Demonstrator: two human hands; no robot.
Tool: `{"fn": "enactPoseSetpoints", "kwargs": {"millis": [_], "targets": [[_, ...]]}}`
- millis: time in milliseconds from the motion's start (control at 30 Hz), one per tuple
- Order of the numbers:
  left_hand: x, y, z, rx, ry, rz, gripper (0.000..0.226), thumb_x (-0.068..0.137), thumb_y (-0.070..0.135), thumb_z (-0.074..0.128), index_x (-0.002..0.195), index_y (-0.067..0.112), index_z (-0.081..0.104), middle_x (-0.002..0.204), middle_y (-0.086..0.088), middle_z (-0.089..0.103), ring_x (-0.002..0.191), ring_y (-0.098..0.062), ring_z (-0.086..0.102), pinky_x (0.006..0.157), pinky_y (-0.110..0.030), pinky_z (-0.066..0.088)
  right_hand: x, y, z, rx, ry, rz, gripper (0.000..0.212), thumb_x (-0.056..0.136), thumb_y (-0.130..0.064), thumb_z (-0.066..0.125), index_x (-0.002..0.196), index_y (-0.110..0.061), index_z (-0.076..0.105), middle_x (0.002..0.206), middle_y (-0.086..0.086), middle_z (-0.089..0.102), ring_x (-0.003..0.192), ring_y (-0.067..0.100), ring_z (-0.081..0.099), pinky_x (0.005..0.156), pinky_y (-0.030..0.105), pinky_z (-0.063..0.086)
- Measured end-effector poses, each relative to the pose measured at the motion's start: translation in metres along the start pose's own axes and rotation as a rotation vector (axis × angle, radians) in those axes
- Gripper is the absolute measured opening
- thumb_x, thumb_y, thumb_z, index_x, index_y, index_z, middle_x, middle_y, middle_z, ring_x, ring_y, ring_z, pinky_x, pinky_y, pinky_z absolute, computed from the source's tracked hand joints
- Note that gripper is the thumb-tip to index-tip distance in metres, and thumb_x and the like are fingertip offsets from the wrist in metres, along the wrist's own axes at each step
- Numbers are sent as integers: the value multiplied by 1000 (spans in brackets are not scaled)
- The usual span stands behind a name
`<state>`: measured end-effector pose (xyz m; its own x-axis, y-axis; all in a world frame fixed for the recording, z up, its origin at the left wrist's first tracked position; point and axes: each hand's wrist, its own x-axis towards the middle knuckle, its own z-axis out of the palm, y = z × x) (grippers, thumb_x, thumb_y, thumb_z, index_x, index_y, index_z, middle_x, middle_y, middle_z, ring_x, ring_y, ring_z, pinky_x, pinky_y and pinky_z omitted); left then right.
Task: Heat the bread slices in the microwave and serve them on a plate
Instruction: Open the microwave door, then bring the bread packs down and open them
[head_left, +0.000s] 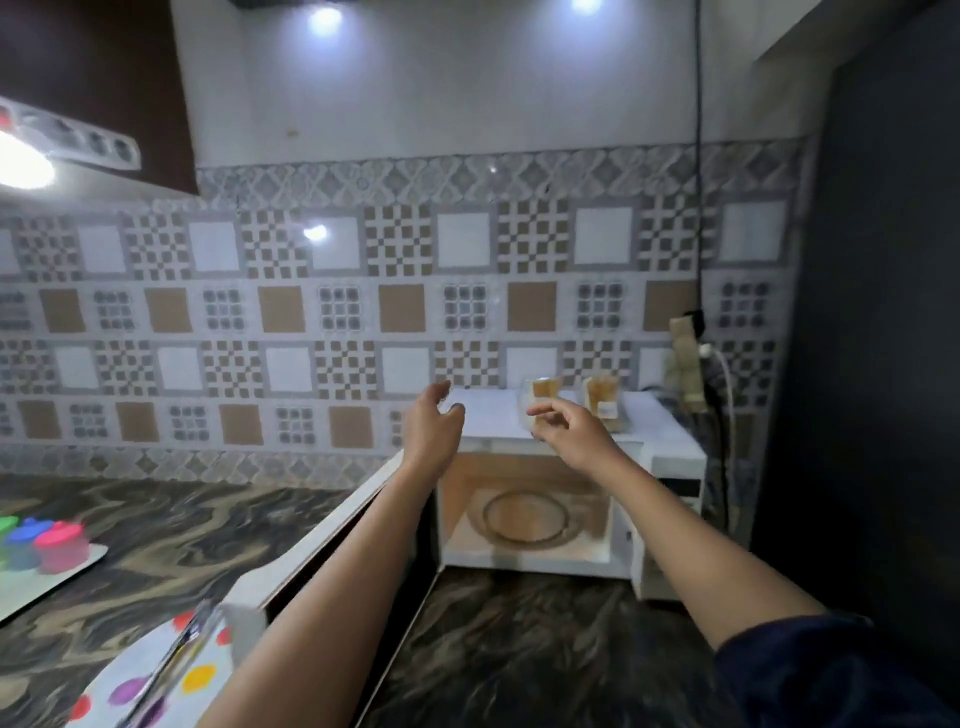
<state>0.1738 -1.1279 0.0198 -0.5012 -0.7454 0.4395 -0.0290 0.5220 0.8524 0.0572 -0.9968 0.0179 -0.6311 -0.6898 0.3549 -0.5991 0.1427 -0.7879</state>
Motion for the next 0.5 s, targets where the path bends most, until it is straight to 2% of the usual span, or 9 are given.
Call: {"fn": "enactPoseSetpoints", "kwargs": {"millis": [133, 200, 233, 267, 400, 500], "targets": [[42, 7, 62, -12, -66, 0, 46, 92, 9, 46, 138, 6, 42, 143, -10, 45, 131, -24, 41, 106, -32, 32, 43, 43, -49, -35, 72, 42, 22, 91, -13, 54, 112, -17, 60, 119, 4, 57, 115, 17, 52, 94, 33, 47], [62, 7, 90, -8, -104, -8, 47, 93, 11, 45, 139, 7, 39, 145, -10, 42, 133, -24, 39, 107, -32, 32, 62, 65, -67, -10, 121, 76, 17, 89, -12, 56, 104, -21, 59, 116, 4, 60, 108, 17, 56, 80, 21, 51], [72, 5, 103, -2, -121, -19, 48, 94, 12, 45, 141, 7, 37, 146, -10, 41, 134, -24, 38, 107, -32, 31, 69, 77, -74, -12, 142, 96, 16, 89, -12, 57, 102, -21, 59, 113, 2, 60, 107, 17, 57, 72, 16, 49], [82, 2, 115, 5, -133, -35, 49, 94, 13, 45, 142, 7, 35, 147, -10, 39, 134, -25, 38, 107, -33, 32, 76, 87, -80, -15, 161, 116, 17, 88, -13, 57, 103, -21, 59, 114, 1, 59, 109, 17, 56, 71, 16, 46], [117, -14, 156, 28, -160, -128, 57, 94, 19, 48, 145, 5, 28, 149, -12, 34, 135, -29, 35, 105, -35, 34, 104, 125, -90, -25, 196, 207, 31, 90, -19, 56, 121, -18, 54, 130, 4, 53, 107, 18, 52, 72, 25, 42], [134, -31, 175, 72, -122, -231, 65, 93, 28, 53, 145, 3, 23, 149, -17, 31, 136, -33, 32, 107, -39, 32, 125, 144, -88, -65, 148, 278, 50, 92, -27, 55, 137, -15, 39, 143, 8, 42, 125, 24, 45, 84, 26, 35]]}}
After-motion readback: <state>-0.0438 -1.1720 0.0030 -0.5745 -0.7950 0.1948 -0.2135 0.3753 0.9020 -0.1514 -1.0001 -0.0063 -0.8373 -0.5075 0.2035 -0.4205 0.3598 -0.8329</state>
